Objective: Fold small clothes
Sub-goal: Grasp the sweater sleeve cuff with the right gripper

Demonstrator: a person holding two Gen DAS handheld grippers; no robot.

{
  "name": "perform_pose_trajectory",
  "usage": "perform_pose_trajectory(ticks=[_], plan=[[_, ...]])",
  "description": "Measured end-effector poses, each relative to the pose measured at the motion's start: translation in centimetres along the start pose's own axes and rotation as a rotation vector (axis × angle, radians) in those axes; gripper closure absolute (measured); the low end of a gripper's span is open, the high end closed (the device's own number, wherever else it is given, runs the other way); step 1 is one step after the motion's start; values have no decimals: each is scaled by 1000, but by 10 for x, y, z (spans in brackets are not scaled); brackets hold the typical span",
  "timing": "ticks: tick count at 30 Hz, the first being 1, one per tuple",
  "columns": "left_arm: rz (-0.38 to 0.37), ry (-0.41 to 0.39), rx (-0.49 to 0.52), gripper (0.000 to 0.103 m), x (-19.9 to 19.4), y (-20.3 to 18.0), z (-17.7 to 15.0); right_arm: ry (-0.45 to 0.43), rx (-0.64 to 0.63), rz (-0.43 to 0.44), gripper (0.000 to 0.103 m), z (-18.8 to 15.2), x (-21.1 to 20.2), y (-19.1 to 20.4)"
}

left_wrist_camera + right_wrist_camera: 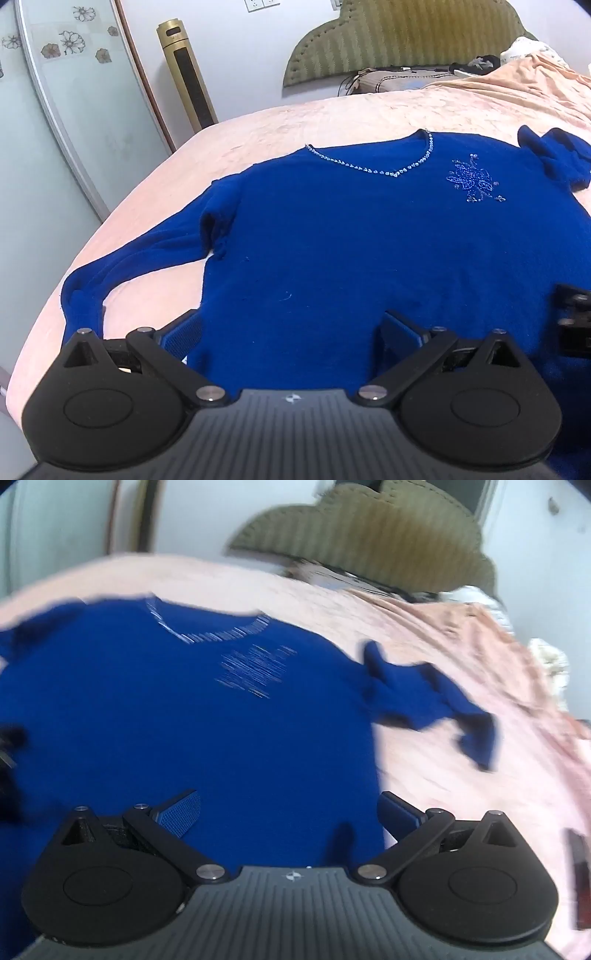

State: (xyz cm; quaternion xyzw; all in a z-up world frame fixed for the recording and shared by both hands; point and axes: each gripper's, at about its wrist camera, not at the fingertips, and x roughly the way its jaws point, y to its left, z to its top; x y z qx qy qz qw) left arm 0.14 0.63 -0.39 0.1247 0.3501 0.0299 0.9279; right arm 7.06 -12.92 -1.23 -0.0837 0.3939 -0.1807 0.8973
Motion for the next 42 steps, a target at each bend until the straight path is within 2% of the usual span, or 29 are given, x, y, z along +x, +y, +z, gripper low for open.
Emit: perform_pose_trajectory(ticks=[2,3,5,7,10,12,14,15,17,18,19,21,22,25,27,31,33,34,36,38,39,41,42], plan=[[-4,0,-8,0,0,1,1,-1,30,-48,0,-2,-3,-15],[-9,1,-15,0,1,1,2,-6,55,-44,0,-2,-6,-23],[-23,4,-23,0,2,0,3,-29,98,7,0,-8,-15,-27],[-52,9,-29,0,2,-1,5,-43,152,99,0,-6,-18,-25],[-108,2,-49,0,1,-1,7,7,187,248,0,3,3,-13],[-131,-7,-56,0,0,-1,9,72,130,231,1,-6,15,-3],[-130,-21,-57,0,0,-1,12,31,161,170,2,-7,12,-10],[-129,-24,-60,0,1,-2,15,-22,205,167,1,-6,2,-22],[-158,-17,-62,0,6,-4,20,-161,302,208,0,-2,-11,-50],[-176,-12,-60,0,9,-6,23,-189,326,231,0,3,-10,-63],[-179,-12,-58,0,12,-9,25,-188,310,261,0,7,-6,-70],[-166,-31,-41,0,16,-18,30,-43,235,273,0,10,24,-81],[-159,-38,-30,0,18,-21,32,-25,230,235,0,8,32,-86],[-139,-52,-20,0,25,-27,36,-62,257,100,0,-3,31,-113],[-135,-56,-36,0,31,-26,39,-10,278,-13,0,-13,52,-142],[-169,-42,-82,0,40,-21,41,-10,456,-97,2,-35,77,-206],[-190,-24,-101,0,43,-21,40,-91,515,-146,4,-35,86,-236],[-200,-13,-107,0,44,-21,40,-98,508,-114,7,-33,93,-243],[-212,-5,-100,0,45,-23,39,-39,560,-85,16,-36,118,-252],[-203,-11,-78,0,43,-26,39,-27,606,-57,38,-38,136,-260],[-190,-20,-63,0,42,-27,39,-25,615,-60,45,-39,143,-261],[-172,-34,-39,0,41,-28,40,-41,633,-64,80,-40,145,-265],[-166,-39,-30,0,40,-28,41,-49,648,-49,87,-42,146,-269]])
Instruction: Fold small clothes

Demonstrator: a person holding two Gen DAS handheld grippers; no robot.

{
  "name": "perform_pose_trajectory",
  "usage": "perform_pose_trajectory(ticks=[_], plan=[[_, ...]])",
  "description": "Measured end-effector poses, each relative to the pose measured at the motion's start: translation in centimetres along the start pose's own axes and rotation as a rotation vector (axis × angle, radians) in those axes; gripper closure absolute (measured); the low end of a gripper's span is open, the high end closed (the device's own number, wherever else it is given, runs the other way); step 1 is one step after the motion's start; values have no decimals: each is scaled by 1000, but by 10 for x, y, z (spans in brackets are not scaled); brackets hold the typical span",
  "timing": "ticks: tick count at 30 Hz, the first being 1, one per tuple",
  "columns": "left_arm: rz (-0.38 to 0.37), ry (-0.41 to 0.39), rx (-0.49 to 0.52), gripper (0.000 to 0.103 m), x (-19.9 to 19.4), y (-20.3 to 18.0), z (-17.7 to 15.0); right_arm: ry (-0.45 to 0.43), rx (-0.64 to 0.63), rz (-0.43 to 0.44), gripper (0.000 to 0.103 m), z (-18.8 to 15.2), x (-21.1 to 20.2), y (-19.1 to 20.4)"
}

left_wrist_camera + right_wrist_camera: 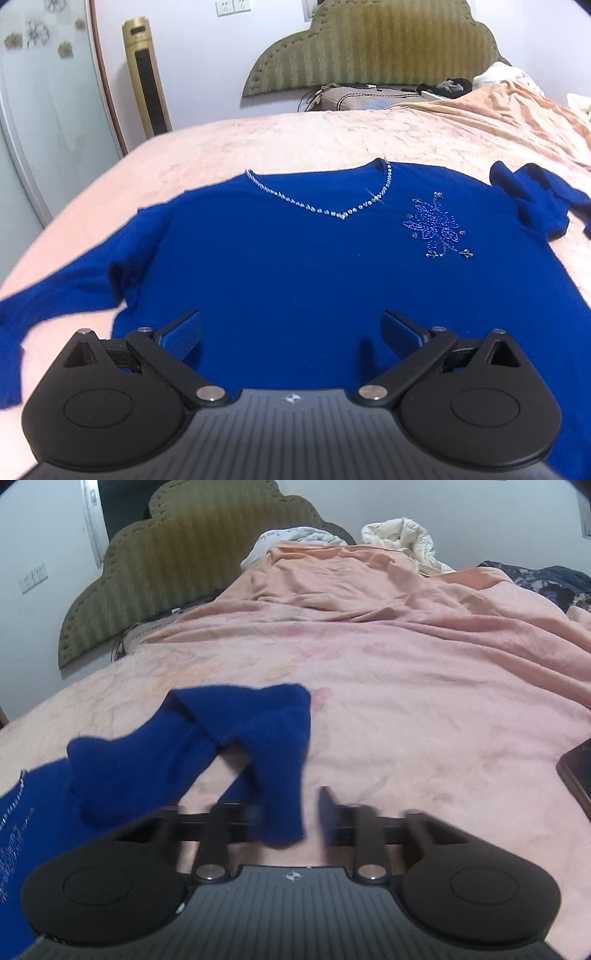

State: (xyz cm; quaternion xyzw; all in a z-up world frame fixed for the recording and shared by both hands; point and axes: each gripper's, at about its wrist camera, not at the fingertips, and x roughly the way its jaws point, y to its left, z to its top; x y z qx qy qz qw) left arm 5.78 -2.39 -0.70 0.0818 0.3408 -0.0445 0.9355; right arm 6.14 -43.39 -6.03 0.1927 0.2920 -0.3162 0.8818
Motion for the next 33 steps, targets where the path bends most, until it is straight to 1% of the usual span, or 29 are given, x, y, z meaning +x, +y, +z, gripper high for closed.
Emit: perform_pose_trajectory(ticks=[1,3,5,6,7,11,13,15,16,17,19,22,24,25,26,27,28,29,31,33], plan=[[1,-1,5,0,0,1,1,-11,24,34,98,4,0,-8],[-4,2,5,0,0,3,3,-10,87,107,97,20,-9,-29],[-9,6,-2,0,1,6,5,19,200,198,97,31,-12,-57],[-11,7,-4,0,2,8,5,27,256,232,97,39,-17,-72],[-11,8,-6,0,3,9,6,28,301,248,97,48,-22,-87],[0,12,-18,0,5,17,8,-25,384,220,97,84,-51,-131],[7,14,-25,0,6,22,9,-64,381,172,97,100,-65,-146],[17,14,-32,0,6,26,10,-79,355,130,96,110,-77,-152],[21,13,-35,0,6,28,10,-62,319,119,96,112,-79,-149],[26,12,-38,0,6,29,10,-26,269,120,96,112,-79,-142],[34,9,-39,0,6,32,11,59,175,150,96,104,-75,-125],[38,11,-30,0,7,33,12,209,112,292,96,79,-64,-91],[40,12,-23,0,7,34,12,303,84,411,96,60,-61,-66],[40,12,-21,0,7,35,11,337,82,474,95,52,-60,-53],[40,12,-21,0,7,36,11,378,92,566,95,45,-59,-38],[42,12,-24,0,7,36,11,404,104,638,95,40,-58,-23],[43,12,-27,0,7,37,11,416,111,702,95,37,-59,-8],[44,12,-32,0,8,39,11,411,102,760,95,38,-61,11],[46,14,-42,0,7,42,11,392,86,854,95,44,-61,45],[55,11,-47,0,5,45,11,372,79,930,95,56,-58,76]])
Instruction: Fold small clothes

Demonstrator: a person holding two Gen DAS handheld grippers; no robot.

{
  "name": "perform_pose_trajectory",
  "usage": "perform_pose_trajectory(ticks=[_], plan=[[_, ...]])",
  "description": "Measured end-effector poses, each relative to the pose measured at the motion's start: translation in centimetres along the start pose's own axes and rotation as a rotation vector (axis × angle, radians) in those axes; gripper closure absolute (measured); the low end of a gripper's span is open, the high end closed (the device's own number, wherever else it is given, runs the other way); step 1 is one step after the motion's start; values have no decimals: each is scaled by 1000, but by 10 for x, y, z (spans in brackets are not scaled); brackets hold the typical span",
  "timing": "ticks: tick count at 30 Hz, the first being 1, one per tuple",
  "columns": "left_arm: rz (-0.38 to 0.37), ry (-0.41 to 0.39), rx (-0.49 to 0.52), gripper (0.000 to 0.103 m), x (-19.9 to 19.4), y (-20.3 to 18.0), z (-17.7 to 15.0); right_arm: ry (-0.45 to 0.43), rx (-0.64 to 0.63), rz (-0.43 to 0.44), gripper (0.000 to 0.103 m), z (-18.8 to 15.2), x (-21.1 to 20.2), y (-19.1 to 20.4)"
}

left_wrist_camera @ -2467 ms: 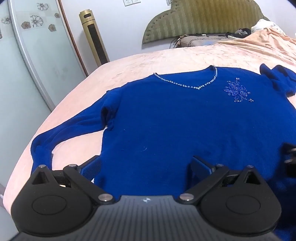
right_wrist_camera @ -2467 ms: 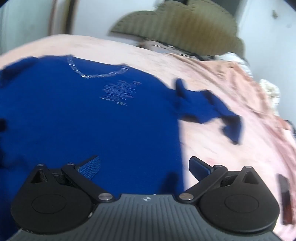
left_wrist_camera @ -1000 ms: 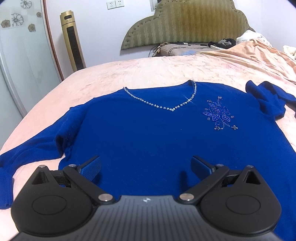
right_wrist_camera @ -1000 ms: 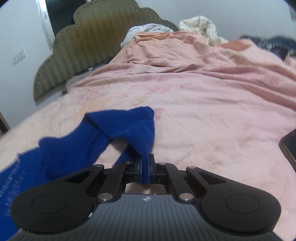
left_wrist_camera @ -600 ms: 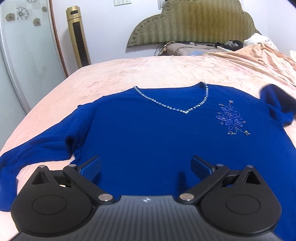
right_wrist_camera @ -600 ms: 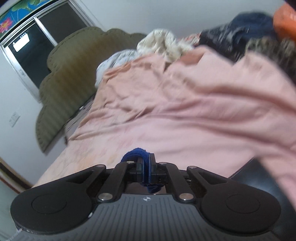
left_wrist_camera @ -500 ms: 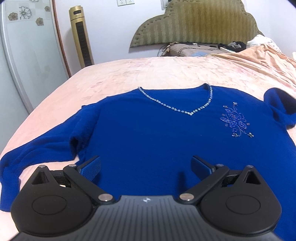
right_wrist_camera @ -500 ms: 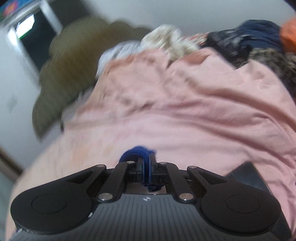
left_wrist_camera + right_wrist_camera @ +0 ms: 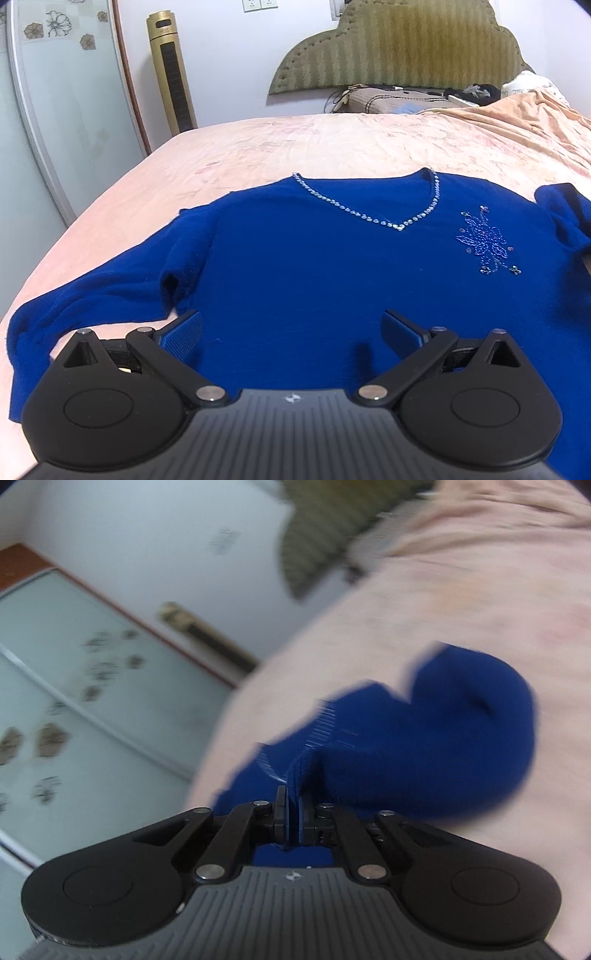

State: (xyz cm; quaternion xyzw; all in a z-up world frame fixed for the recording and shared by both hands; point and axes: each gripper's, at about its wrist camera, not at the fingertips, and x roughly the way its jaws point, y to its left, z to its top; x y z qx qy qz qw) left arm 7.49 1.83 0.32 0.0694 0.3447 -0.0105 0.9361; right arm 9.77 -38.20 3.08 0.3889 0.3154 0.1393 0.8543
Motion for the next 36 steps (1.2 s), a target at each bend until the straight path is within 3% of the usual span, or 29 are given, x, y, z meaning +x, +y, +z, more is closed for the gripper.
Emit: perform_pose_trajectory(ticks=[7,11,15,18,24,26,27,28,29,34,36], plan=[[37,-2,-34,0,-6,22,-1,-21,-107,199,94,58,60,65],[49,7,-68,0,-6,34,-3,36,-99,283,94,55,95,91],[63,20,-81,0,-4,41,-5,111,-34,341,94,40,144,89],[70,30,-74,0,-3,41,-6,158,-8,314,94,28,180,83],[86,35,-56,0,-5,45,-12,284,-36,148,90,-8,231,67],[92,40,-61,0,-5,48,-14,333,-40,125,82,-20,244,64],[101,42,-63,0,-5,51,-15,355,-52,115,73,-25,252,63],[115,46,-64,0,-5,53,-15,366,-61,104,52,-30,256,62],[129,48,-64,0,-5,56,-16,363,-77,97,42,-33,257,64],[156,45,-108,0,-3,80,-22,321,-145,117,38,-34,243,70],[163,59,-133,0,-1,88,-25,334,-131,69,35,-33,249,65]])
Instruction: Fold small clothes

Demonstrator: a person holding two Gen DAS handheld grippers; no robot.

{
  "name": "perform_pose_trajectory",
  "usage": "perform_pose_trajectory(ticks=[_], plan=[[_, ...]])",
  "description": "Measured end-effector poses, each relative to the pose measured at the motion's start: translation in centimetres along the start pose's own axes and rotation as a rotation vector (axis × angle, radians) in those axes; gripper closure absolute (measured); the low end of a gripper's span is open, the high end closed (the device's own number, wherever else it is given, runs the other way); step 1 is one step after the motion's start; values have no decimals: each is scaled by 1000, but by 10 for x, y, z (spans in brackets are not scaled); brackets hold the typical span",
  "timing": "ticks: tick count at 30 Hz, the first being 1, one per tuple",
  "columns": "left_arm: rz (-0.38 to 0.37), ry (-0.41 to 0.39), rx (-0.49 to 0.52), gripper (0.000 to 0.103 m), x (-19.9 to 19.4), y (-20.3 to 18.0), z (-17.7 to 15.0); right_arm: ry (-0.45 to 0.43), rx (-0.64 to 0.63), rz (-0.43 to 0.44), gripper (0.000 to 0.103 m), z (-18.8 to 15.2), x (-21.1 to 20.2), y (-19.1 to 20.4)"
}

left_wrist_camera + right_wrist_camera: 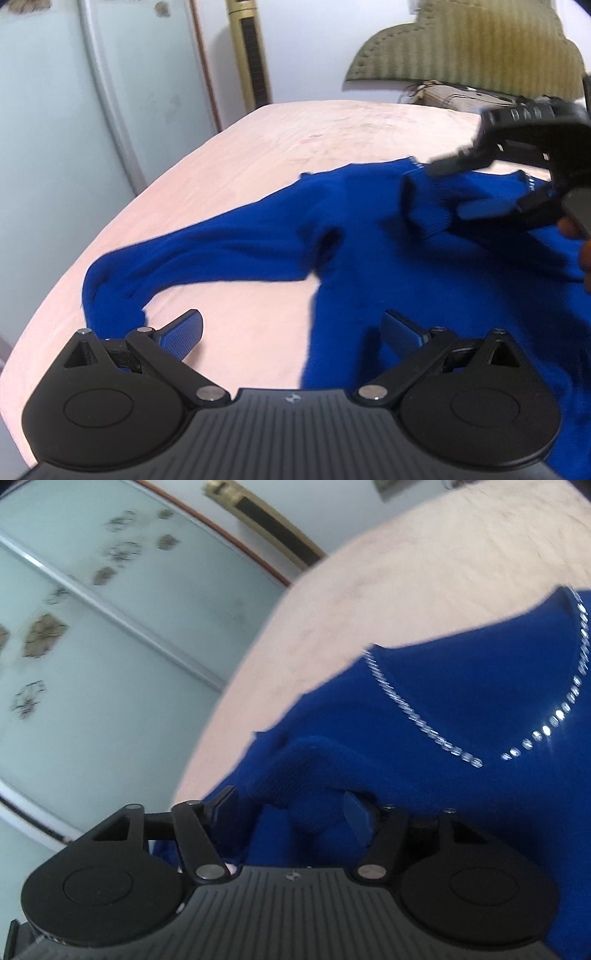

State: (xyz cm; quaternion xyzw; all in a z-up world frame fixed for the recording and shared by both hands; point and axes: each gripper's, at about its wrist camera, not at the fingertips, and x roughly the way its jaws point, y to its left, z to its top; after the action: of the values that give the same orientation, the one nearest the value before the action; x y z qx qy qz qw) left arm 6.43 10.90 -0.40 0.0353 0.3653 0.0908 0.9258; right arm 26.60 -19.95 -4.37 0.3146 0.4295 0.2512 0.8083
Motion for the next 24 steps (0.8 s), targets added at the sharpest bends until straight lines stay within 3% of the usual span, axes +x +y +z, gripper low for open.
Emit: perform_pose_trajectory(ticks=[2,8,10,13,16,21,24], plan=[[-1,9,-11,0,1,4,-2,27,4,-60,36,0,9,-3],[48,-22,-35,0,-4,23,-13,-2,-170,-14,33,-24,-19,45],[48,-20,-104,0,-5,41,-15,-9,-286,-86,32,-36,-25,66],[69,1,-219,0,-3,72,-18,-27,-576,-230,32,-70,-22,109],[159,38,-194,0,5,90,-20,-9,-769,-258,33,-101,-17,139],[185,11,-77,0,2,103,-29,18,-768,-212,32,-112,-16,155],[185,38,-108,0,13,119,-31,26,-771,-232,32,-114,-19,152]])
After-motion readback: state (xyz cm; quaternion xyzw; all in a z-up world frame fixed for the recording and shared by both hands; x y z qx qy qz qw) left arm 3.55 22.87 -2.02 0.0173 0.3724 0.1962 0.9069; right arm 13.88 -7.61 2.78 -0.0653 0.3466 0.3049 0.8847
